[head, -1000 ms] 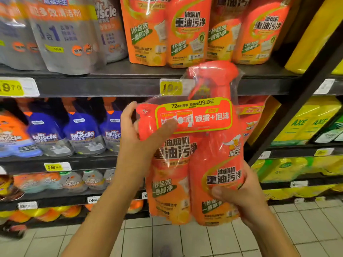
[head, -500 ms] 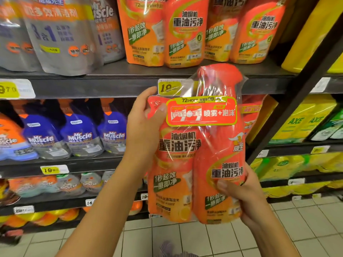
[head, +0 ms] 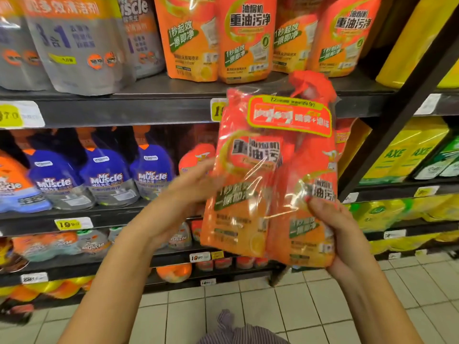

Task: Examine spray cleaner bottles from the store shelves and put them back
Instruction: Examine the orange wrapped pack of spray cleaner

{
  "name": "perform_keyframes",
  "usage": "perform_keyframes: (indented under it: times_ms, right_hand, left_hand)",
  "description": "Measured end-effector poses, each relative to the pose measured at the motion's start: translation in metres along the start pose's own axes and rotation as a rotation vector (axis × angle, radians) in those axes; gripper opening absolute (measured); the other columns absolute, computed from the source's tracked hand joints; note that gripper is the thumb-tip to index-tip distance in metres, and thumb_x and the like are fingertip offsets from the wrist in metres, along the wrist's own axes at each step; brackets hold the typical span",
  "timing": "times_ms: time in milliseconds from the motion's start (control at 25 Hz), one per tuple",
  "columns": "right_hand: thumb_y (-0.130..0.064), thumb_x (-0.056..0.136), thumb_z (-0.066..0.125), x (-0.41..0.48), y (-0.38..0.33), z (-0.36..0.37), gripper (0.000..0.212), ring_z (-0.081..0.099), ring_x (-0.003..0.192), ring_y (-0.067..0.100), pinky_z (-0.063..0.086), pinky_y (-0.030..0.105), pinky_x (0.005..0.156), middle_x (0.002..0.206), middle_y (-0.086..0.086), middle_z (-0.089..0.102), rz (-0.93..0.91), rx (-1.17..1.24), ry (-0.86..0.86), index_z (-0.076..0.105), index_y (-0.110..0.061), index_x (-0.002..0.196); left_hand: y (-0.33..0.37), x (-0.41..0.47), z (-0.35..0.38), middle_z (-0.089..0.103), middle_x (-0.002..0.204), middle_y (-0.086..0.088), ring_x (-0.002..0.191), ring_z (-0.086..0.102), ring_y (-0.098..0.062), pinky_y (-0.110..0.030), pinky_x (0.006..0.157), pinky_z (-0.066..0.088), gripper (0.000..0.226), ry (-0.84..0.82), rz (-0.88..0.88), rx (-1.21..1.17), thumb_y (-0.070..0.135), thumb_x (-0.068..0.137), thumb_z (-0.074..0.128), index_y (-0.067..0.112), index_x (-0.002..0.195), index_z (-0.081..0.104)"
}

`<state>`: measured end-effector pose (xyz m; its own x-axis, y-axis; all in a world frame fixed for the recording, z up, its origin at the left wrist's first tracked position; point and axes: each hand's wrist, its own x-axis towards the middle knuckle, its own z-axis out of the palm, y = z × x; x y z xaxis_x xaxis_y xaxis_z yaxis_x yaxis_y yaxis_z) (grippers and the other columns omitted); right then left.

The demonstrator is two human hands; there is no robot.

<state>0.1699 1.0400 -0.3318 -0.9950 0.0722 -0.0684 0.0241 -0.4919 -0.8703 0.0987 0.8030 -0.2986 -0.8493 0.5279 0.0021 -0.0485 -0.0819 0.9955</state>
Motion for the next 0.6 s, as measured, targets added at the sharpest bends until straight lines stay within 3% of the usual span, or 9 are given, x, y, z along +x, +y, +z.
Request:
perform_keyframes:
  times_ms: [120, 280, 400, 600]
  right_hand:
    - [-0.035, 0.043, 0.093, 0.006, -0.015, 0.003, 0.048, 0.074, 0.072, 0.023, 0.058, 0.038, 0.06, 0.082, 0.006, 0.076, 0.002, 0.015, 0.001, 0.077, -0.019, 0.085]
    - [-0.03, 0.059, 0.078, 0.009, -0.031, 0.007, 0.029, 0.074, 0.076, 0.025, 0.059, 0.041, 0.065, 0.086, 0.008, 0.076, 0.033, -0.011, 0.003, 0.079, -0.017, 0.085]
    - [-0.03, 0.061, 0.076, 0.007, -0.041, 0.01, 0.029, 0.074, 0.078, 0.026, 0.059, 0.042, 0.066, 0.089, 0.01, 0.076, 0.046, -0.045, -0.023, 0.079, -0.017, 0.086]
    - [-0.013, 0.054, 0.083, -0.005, -0.041, 0.006, 0.046, 0.073, 0.079, 0.023, 0.058, 0.033, 0.064, 0.091, 0.007, 0.075, -0.22, -0.183, -0.004, 0.072, -0.023, 0.098]
  left_hand:
    - [-0.004, -0.006, 0.019, 0.073, 0.11, 0.006, 0.099, 0.069, -0.013, -0.025, 0.073, 0.057, 0.038, -0.08, -0.031, -0.132, 0.036, 0.068, 0.07, 0.039, 0.107, 0.07]
    - [-0.001, 0.004, 0.038, 0.075, 0.099, 0.0, 0.091, 0.072, -0.018, -0.026, 0.069, 0.058, 0.028, 0.044, 0.035, -0.174, 0.02, 0.069, 0.073, 0.028, 0.096, 0.076]
    - [0.002, 0.004, 0.037, 0.076, 0.096, -0.001, 0.087, 0.073, -0.018, -0.024, 0.065, 0.056, 0.027, 0.012, 0.069, -0.223, 0.019, 0.068, 0.073, 0.029, 0.093, 0.076]
    - [0.0, 0.005, 0.03, 0.076, 0.094, -0.002, 0.082, 0.073, -0.02, -0.028, 0.058, 0.057, 0.036, -0.024, 0.009, -0.163, 0.022, 0.057, 0.08, 0.029, 0.092, 0.075]
